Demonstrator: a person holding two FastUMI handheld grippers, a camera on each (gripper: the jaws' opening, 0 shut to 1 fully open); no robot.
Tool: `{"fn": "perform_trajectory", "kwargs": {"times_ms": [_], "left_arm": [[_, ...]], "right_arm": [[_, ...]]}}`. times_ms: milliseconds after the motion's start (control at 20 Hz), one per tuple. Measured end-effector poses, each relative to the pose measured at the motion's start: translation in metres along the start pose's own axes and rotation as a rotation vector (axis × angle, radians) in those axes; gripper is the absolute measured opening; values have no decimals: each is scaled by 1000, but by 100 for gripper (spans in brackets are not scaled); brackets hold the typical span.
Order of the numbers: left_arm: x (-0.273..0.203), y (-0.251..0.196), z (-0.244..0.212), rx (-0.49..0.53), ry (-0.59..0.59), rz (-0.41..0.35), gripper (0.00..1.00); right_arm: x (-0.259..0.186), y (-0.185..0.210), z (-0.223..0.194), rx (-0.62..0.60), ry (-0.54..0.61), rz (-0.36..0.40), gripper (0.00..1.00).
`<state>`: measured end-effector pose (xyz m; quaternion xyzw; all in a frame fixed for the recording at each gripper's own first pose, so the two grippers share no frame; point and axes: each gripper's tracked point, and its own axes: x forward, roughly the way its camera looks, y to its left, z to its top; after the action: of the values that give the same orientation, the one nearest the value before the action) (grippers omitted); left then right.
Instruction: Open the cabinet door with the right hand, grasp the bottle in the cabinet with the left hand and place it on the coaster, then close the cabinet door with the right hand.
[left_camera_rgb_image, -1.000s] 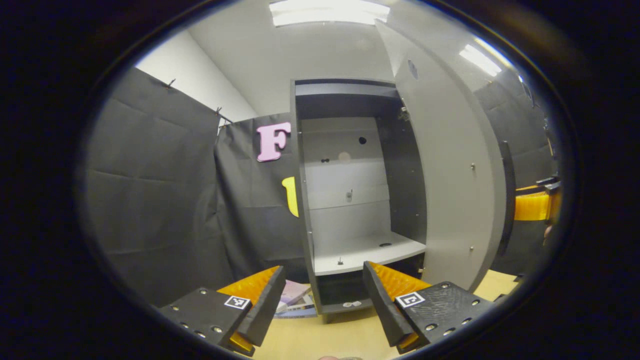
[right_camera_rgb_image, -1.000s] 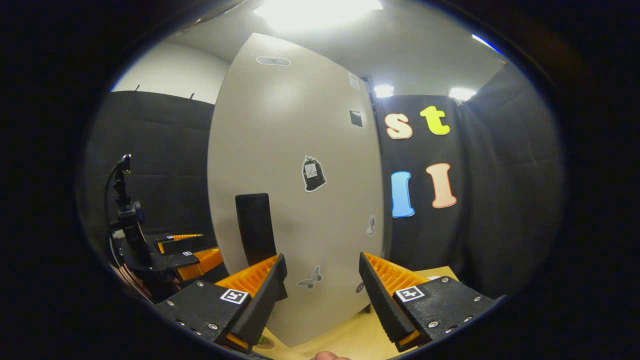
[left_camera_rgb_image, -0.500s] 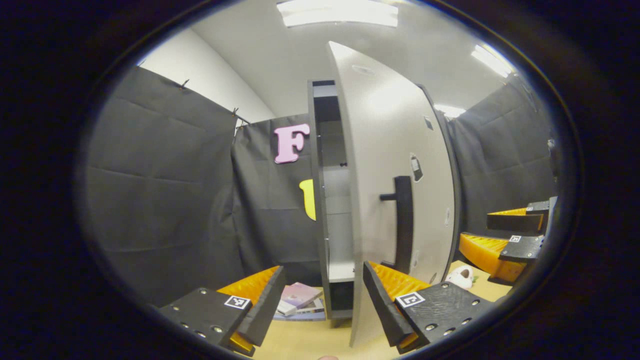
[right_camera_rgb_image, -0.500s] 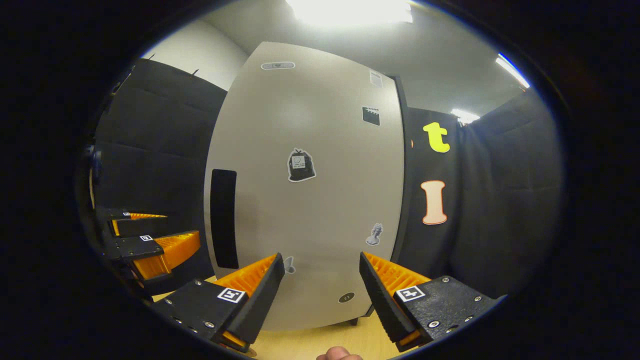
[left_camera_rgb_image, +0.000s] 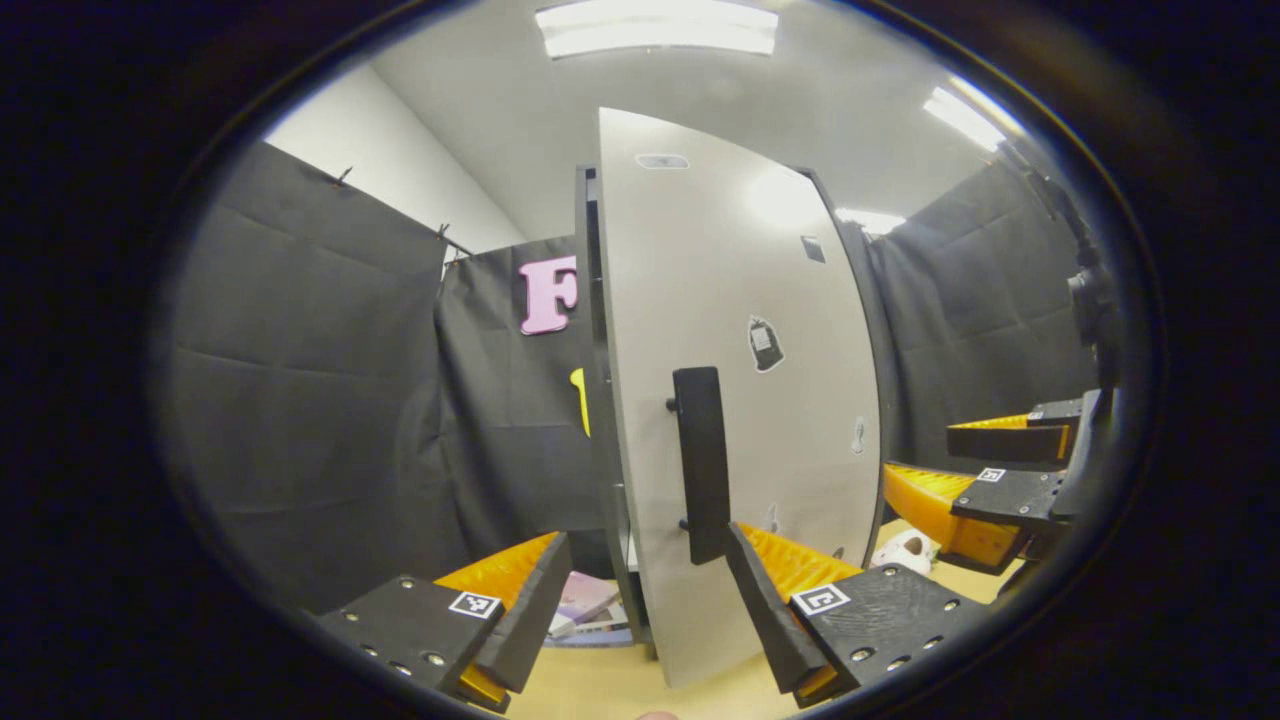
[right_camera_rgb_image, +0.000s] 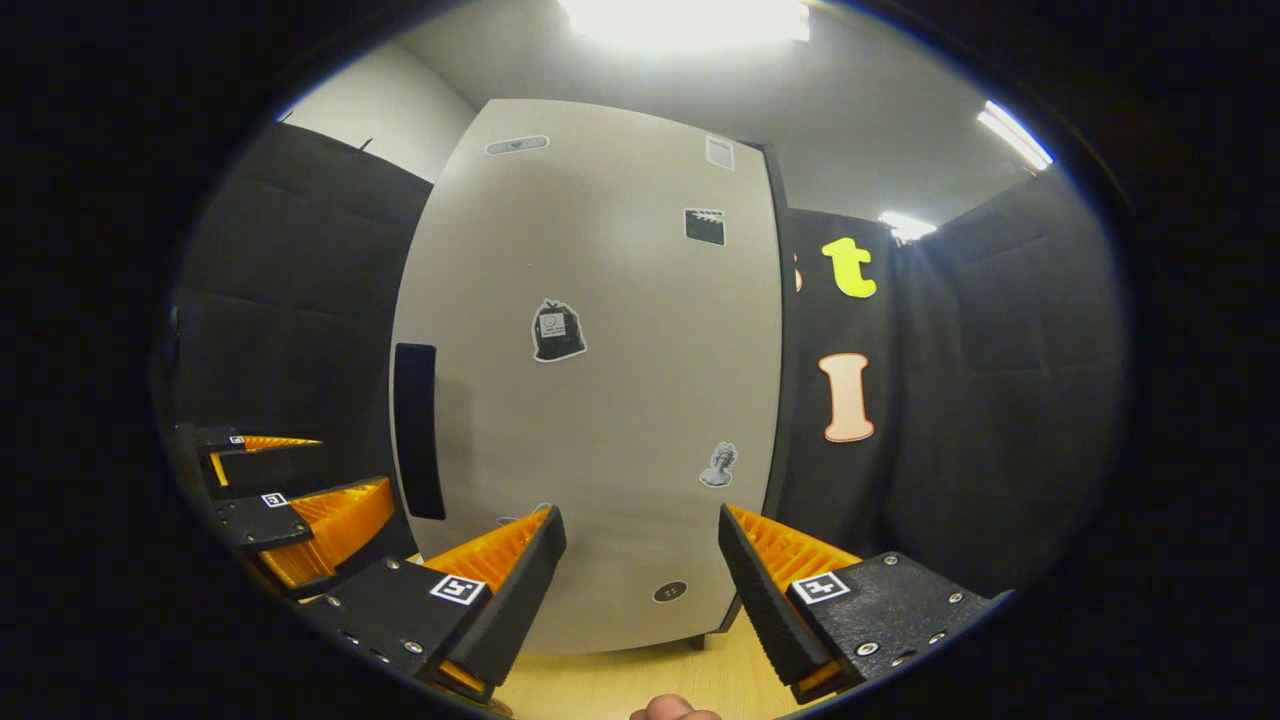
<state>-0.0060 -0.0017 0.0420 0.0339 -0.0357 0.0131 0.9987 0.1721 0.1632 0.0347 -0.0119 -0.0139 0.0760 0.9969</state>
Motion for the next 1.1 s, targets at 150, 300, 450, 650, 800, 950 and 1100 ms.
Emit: {"fn": "perform_trajectory", "kwargs": {"times_ms": [150, 300, 450, 650, 800, 950, 1100], "left_arm": [[1, -6, 5, -3, -11, -10, 89], [4, -12, 7, 4, -19, -11, 89], [9, -17, 4, -10, -13, -13, 89], [14, -23, 13, 3, -30, -22, 89], [15, -29, 13, 7, -36, -30, 89], [17, -41, 10, 5, -20, -60, 89], [17, -41, 16, 4, -39, -57, 89]], "right_arm": [[-1, -4, 0, -5, 9, -15, 95], [3, -6, 1, -7, 1, -23, 95], [4, -20, 0, 20, 6, -75, 95], [8, -34, -5, 68, 22, -123, 95], [9, -42, -14, 72, 49, -153, 95], [9, -51, -19, 91, 63, -180, 95], [5, -57, -15, 90, 53, -213, 96]]}}
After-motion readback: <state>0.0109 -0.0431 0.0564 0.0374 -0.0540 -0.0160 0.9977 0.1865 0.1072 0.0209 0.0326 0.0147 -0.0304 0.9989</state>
